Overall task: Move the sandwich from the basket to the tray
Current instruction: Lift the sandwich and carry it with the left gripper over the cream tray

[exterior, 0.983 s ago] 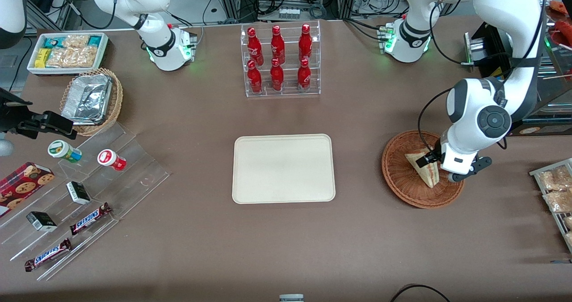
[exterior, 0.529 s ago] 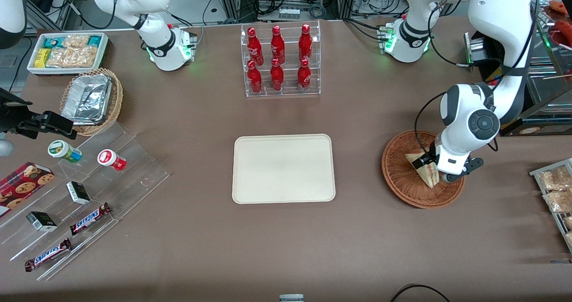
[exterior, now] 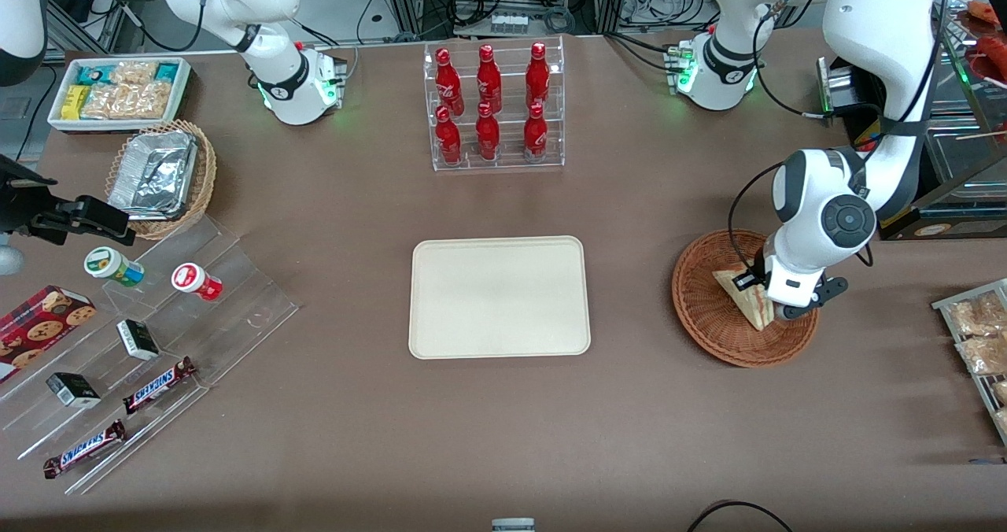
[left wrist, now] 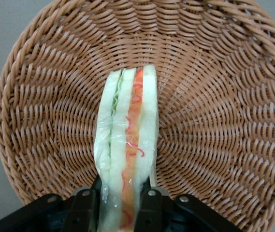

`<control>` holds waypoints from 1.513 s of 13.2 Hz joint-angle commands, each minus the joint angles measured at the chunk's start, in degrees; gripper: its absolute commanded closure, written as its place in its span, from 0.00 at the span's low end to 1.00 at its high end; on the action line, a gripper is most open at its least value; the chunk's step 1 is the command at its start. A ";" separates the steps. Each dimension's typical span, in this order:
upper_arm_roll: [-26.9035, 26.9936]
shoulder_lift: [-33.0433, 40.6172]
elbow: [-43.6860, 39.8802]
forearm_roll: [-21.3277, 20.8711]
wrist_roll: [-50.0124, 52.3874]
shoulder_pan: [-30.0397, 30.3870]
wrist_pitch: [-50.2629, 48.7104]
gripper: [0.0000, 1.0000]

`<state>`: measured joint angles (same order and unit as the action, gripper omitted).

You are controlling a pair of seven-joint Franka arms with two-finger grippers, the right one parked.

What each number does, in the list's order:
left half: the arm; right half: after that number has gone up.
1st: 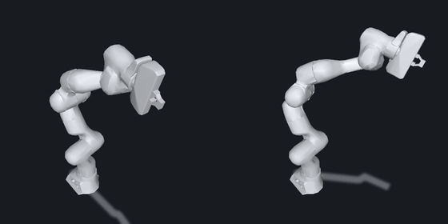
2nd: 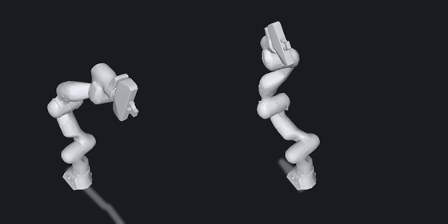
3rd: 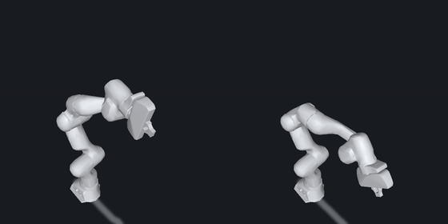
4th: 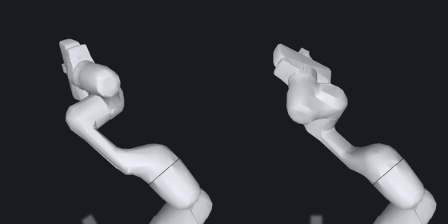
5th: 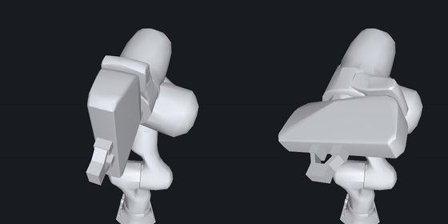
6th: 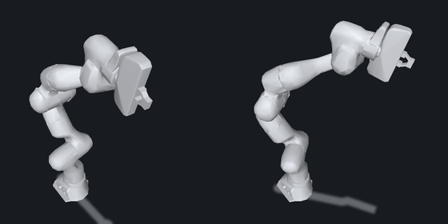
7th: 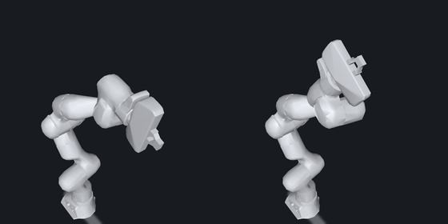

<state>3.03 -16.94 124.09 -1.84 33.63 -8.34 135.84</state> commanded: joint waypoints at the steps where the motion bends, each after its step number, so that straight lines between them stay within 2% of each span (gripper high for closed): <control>1: 0.05 0.76 -0.95 -0.18 -0.58 -0.27 0.04 1.00; 5: -0.22 2.51 -5.95 -0.88 -0.76 -3.16 -6.44 1.00; 7: -0.22 2.70 -10.94 -0.88 -0.67 -6.58 -12.59 1.00; 11: -0.22 1.91 -13.78 -0.97 0.21 -15.45 -13.85 1.00; 15: -0.22 -2.39 -18.52 -0.97 1.27 -23.28 -13.67 1.00; 17: -0.22 -5.55 -22.11 -2.28 0.91 -27.15 -13.50 1.00; 20: -0.48 -12.13 -28.53 -1.68 1.27 -30.15 -13.32 1.00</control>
<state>1.90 -23.66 101.56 -2.93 34.40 -36.90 123.02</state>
